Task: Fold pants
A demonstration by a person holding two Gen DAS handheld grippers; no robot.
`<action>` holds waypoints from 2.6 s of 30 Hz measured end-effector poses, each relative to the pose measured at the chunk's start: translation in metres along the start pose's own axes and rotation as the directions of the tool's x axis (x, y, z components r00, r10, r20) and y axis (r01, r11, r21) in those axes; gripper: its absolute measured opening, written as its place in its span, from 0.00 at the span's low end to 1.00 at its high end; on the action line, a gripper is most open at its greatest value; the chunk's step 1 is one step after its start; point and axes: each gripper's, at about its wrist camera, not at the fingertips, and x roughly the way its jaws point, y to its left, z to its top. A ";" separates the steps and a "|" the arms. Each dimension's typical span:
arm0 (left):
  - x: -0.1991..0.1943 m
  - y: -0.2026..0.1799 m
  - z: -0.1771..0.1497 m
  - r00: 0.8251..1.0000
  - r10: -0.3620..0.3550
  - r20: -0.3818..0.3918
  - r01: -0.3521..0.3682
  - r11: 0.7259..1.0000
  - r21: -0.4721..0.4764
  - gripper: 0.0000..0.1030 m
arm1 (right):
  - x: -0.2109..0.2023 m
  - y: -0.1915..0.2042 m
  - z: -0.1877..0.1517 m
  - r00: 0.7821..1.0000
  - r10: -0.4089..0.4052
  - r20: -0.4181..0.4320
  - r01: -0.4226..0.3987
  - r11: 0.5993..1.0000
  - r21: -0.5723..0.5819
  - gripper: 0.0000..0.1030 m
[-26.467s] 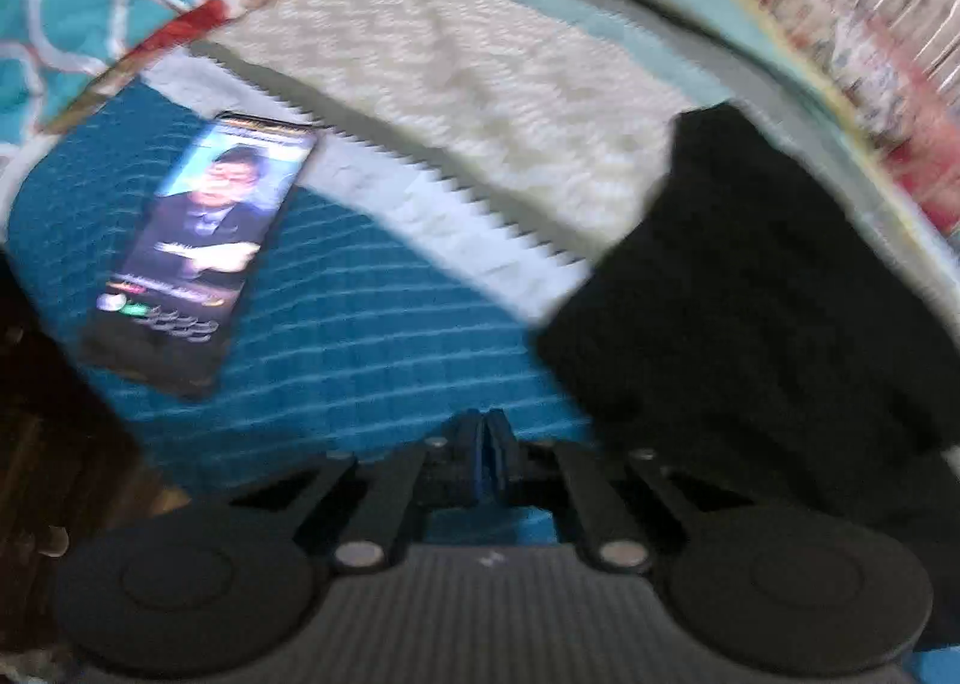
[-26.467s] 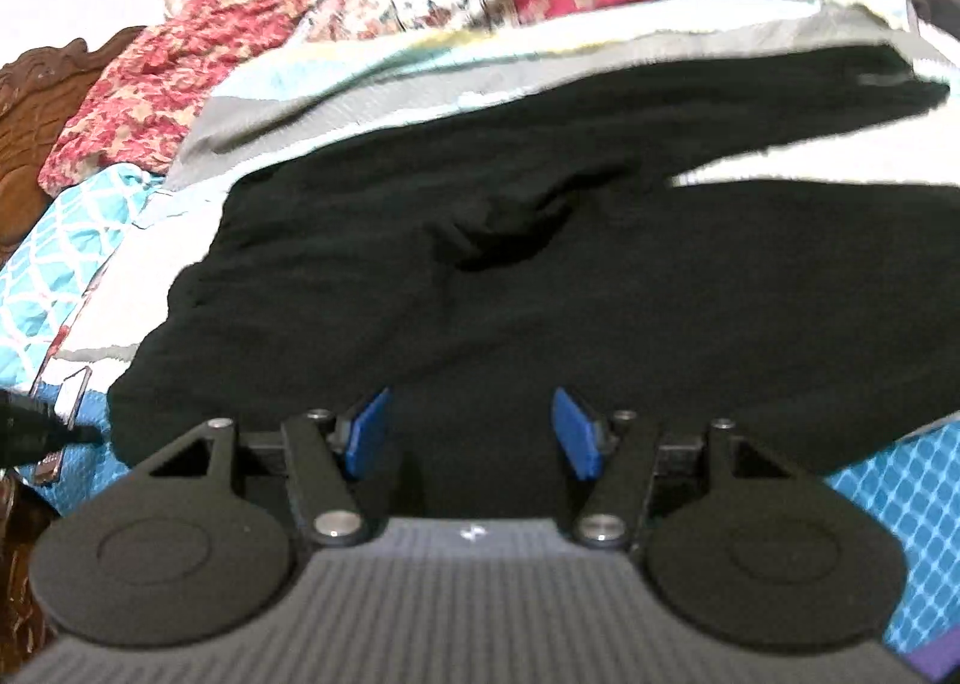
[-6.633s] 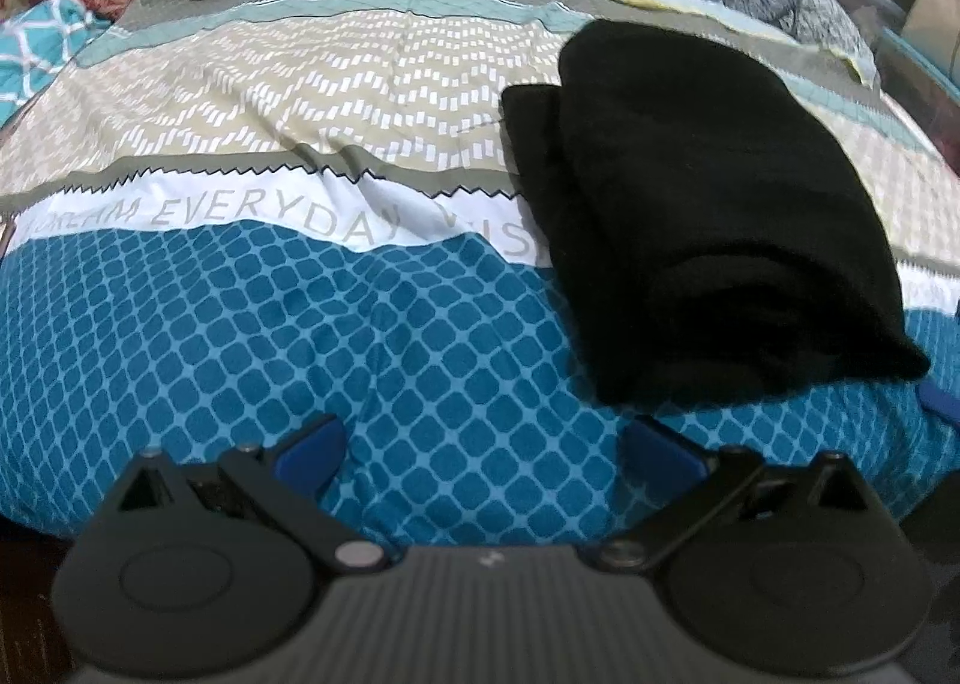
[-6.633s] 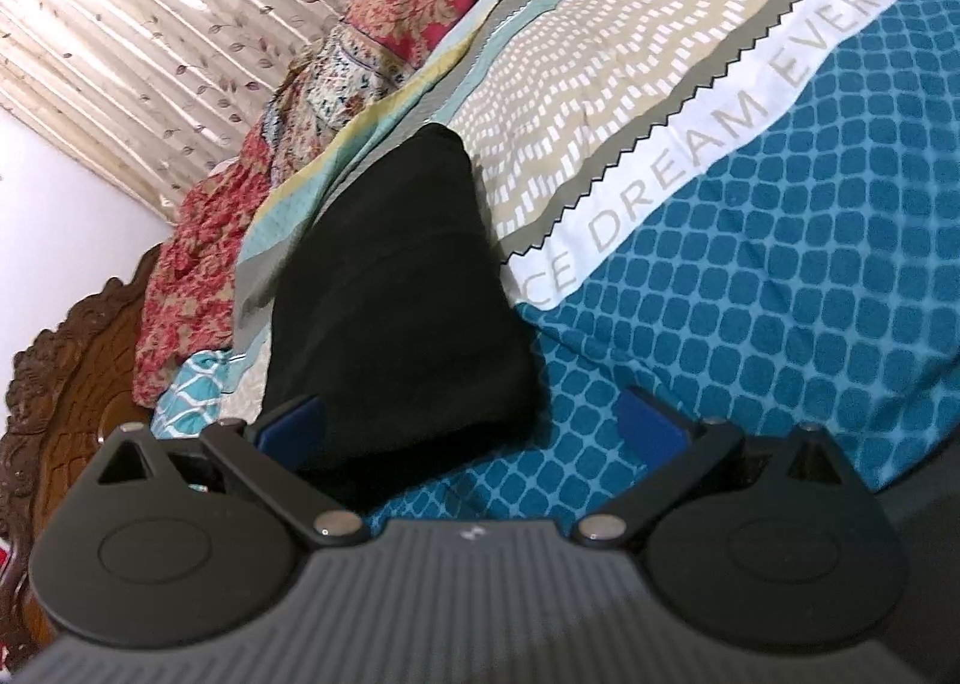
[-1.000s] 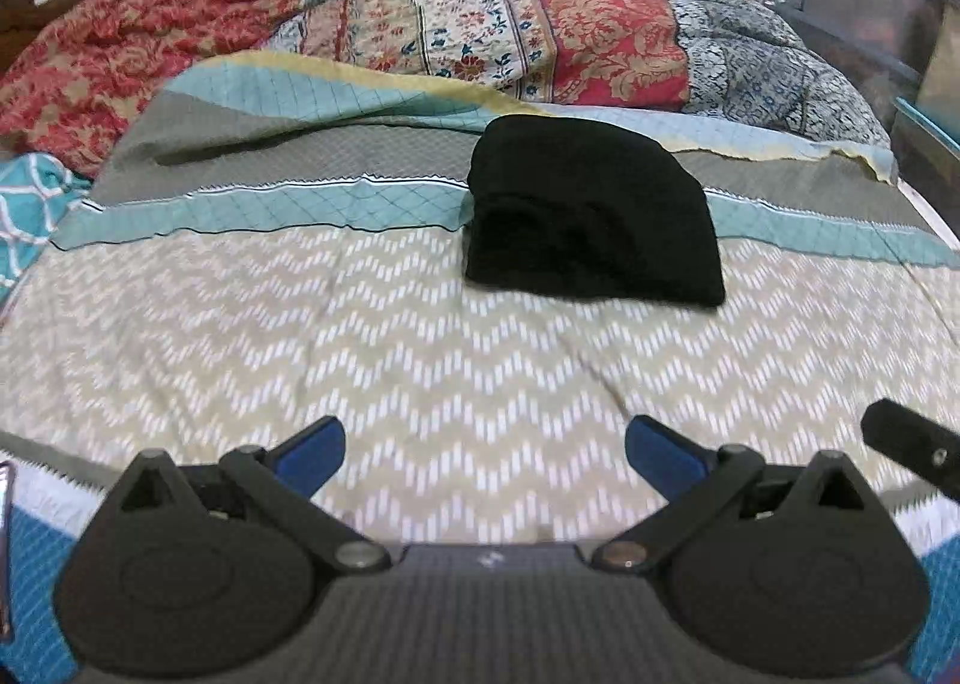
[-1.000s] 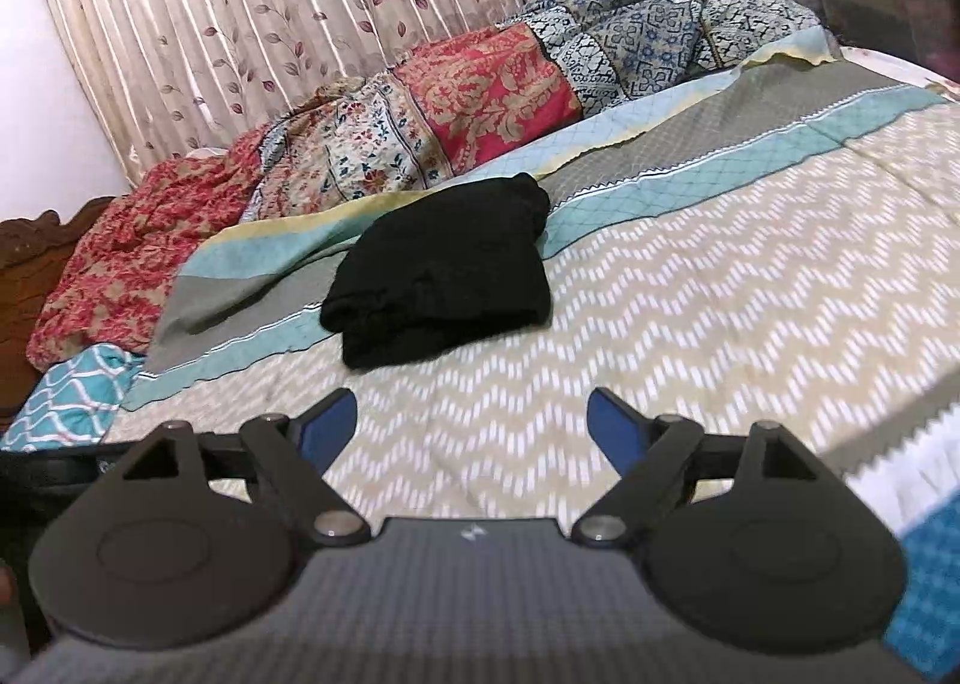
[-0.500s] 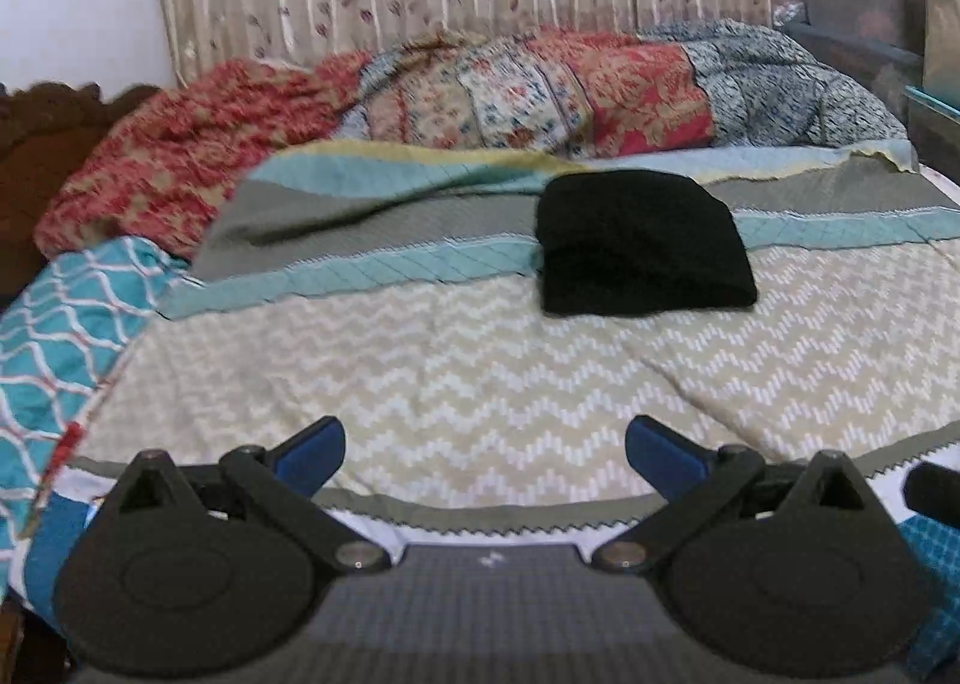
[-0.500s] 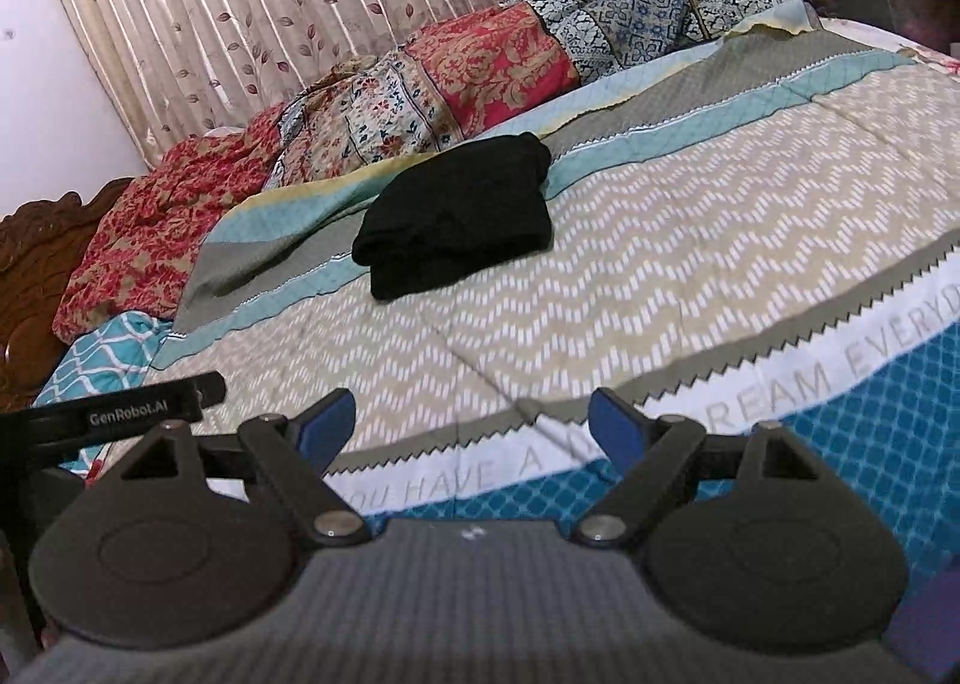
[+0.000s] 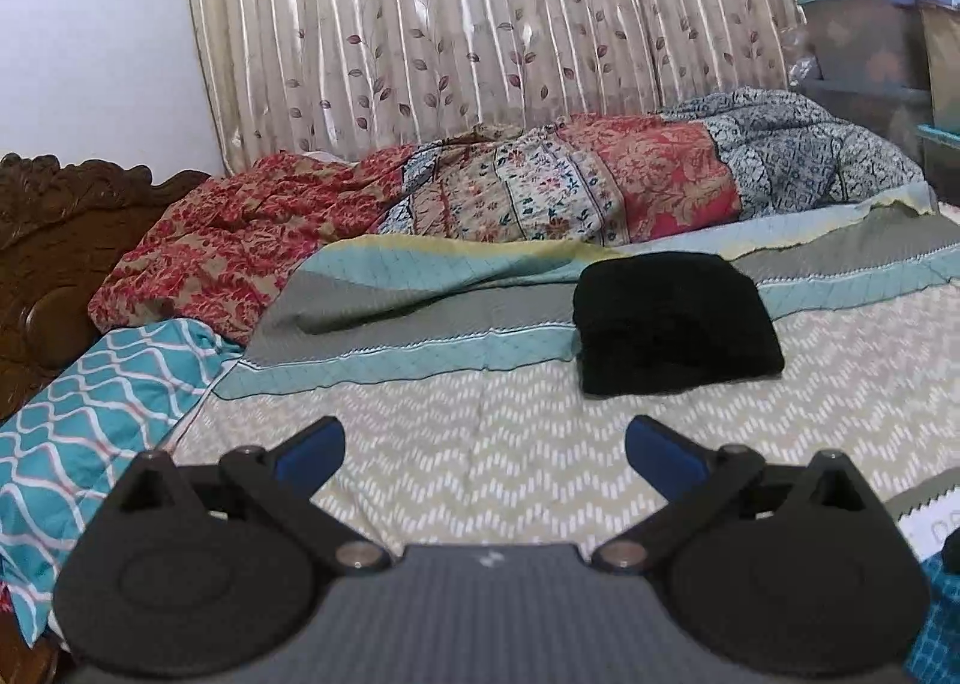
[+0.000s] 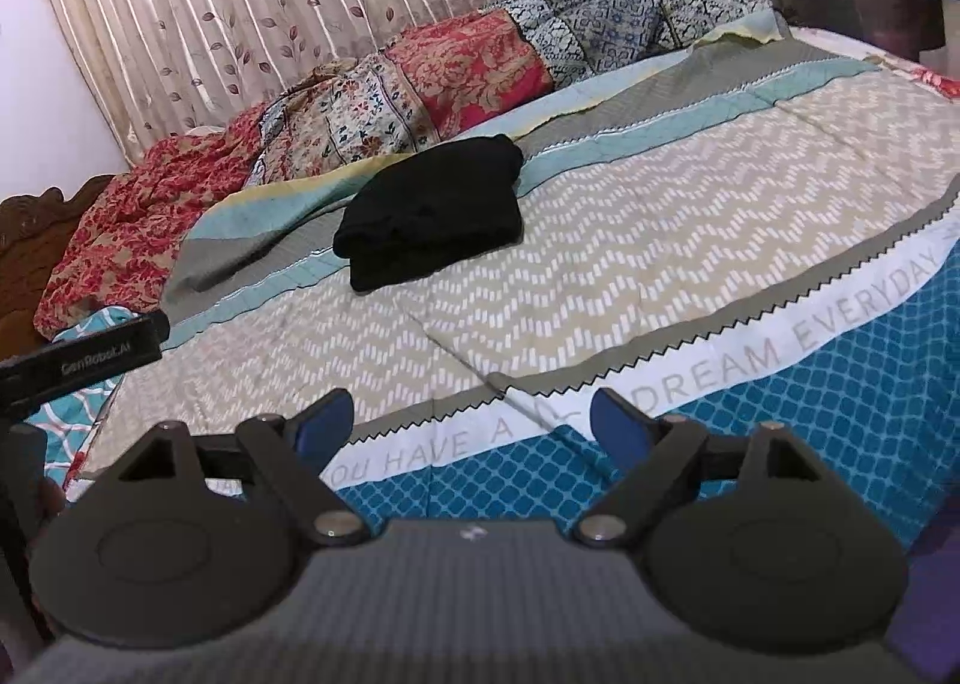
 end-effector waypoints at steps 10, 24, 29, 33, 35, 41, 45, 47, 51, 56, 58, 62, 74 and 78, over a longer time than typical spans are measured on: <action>0.003 0.006 0.001 0.996 -0.056 -0.064 0.053 0.998 -0.045 1.00 | 0.005 -0.007 0.001 1.000 0.003 -0.015 -0.003 0.999 0.041 0.86; -0.005 0.004 0.000 0.991 -0.107 -0.084 0.103 0.993 -0.052 1.00 | -0.001 -0.010 0.001 1.000 0.004 -0.021 -0.003 0.998 0.063 0.86; -0.006 0.006 0.002 0.990 -0.119 -0.081 0.114 0.992 -0.058 1.00 | -0.001 -0.009 0.000 1.000 0.003 -0.028 -0.002 0.998 0.064 0.86; -0.008 0.008 0.004 0.989 -0.133 -0.071 0.128 0.989 -0.067 1.00 | -0.001 -0.010 0.001 1.000 -0.002 -0.026 0.004 0.997 0.071 0.86; -0.007 0.009 0.004 0.985 -0.147 -0.086 0.140 0.987 -0.075 1.00 | 0.000 -0.010 0.001 1.000 -0.003 -0.030 0.005 0.997 0.075 0.87; 0.001 0.011 -0.001 0.975 -0.158 -0.153 0.143 0.984 -0.106 1.00 | 0.002 -0.008 -0.001 0.999 -0.003 -0.039 0.006 0.997 0.075 0.87; 0.000 0.012 -0.003 0.977 -0.143 -0.159 0.127 0.986 -0.105 1.00 | 0.002 -0.009 -0.002 0.999 -0.004 -0.042 0.007 0.997 0.077 0.87; 0.000 0.011 -0.003 0.980 -0.129 -0.154 0.117 0.989 -0.089 1.00 | 0.003 -0.008 -0.002 0.999 -0.004 -0.046 0.007 0.997 0.081 0.87; 0.000 0.006 -0.004 0.981 -0.110 -0.158 0.103 0.993 -0.054 1.00 | 0.004 -0.007 -0.003 0.999 -0.004 -0.051 0.008 0.997 0.079 0.87; 0.002 0.000 -0.007 0.976 -0.123 -0.179 0.119 0.992 -0.031 1.00 | 0.004 -0.006 -0.004 0.999 -0.003 -0.051 0.007 0.997 0.079 0.87; 0.006 -0.002 -0.008 0.965 -0.143 -0.220 0.138 0.990 -0.039 1.00 | 0.003 -0.006 -0.004 0.999 0.000 -0.052 0.004 0.997 0.080 0.87; 0.011 -0.006 -0.014 0.939 -0.177 -0.295 0.166 0.984 -0.060 1.00 | 0.002 -0.006 -0.005 0.999 0.000 -0.049 0.004 0.997 0.082 0.87; 0.023 0.001 -0.024 0.912 -0.176 -0.371 0.148 0.984 -0.102 1.00 | 0.003 -0.004 -0.005 0.998 -0.008 -0.055 0.013 0.997 0.081 0.87; 0.025 0.003 -0.025 0.911 -0.170 -0.377 0.140 0.984 -0.106 1.00 | 0.003 -0.003 -0.005 0.999 -0.007 -0.053 0.011 0.997 0.072 0.87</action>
